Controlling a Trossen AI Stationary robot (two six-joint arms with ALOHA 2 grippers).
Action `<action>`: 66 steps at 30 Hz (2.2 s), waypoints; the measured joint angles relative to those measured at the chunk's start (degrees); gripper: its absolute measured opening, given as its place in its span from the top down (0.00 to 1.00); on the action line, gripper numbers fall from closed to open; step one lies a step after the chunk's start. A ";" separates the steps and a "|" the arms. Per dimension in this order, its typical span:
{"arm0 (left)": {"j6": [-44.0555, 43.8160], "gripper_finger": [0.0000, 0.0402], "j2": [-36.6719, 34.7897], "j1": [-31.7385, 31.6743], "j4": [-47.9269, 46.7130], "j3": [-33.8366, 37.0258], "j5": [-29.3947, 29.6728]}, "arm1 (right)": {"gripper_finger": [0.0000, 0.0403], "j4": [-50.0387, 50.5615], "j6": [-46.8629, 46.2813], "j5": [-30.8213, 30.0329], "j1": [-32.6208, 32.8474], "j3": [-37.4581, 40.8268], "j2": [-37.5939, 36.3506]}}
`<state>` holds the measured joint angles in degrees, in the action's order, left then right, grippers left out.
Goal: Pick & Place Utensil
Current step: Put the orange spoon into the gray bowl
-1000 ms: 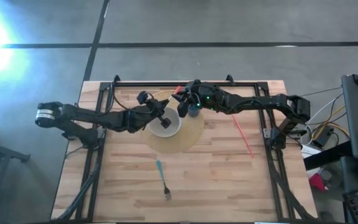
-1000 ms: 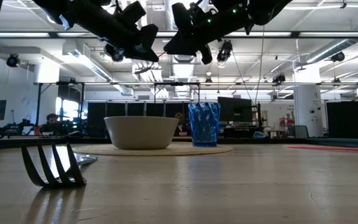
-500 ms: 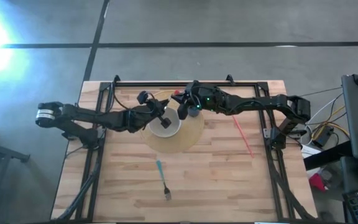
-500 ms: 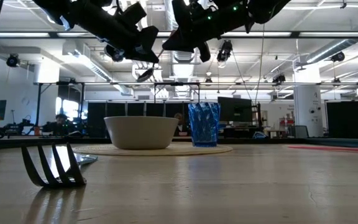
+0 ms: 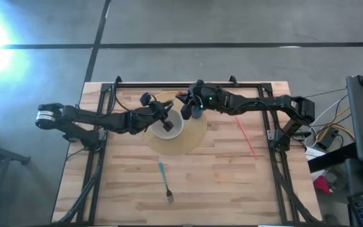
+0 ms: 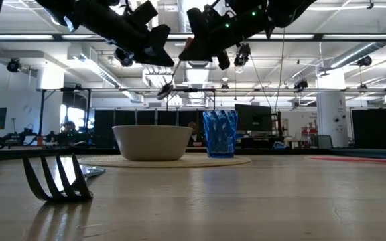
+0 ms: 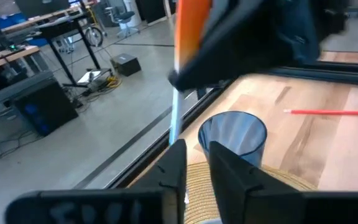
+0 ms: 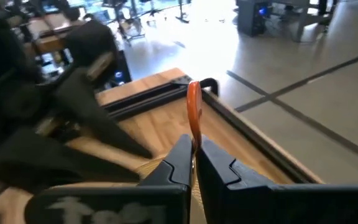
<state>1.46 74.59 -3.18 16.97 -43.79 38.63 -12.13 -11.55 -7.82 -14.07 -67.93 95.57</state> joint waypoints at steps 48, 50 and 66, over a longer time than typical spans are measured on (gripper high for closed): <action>-14.19 0.67 -25.03 -0.63 -39.32 -0.83 -15.67 | 0.98 35.13 -3.04 44.08 -14.70 -34.54 20.72; -14.19 0.67 -25.03 -0.63 -39.79 -0.82 -15.67 | 0.98 35.57 -2.99 44.09 -14.36 -35.50 22.13; -14.17 0.68 -25.03 -0.68 -40.26 -0.79 -15.67 | 0.98 37.78 7.16 51.86 -12.45 -41.35 28.93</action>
<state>-12.71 49.56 -3.86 -23.29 -44.58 22.96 25.66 -4.39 44.05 -26.52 -109.27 124.50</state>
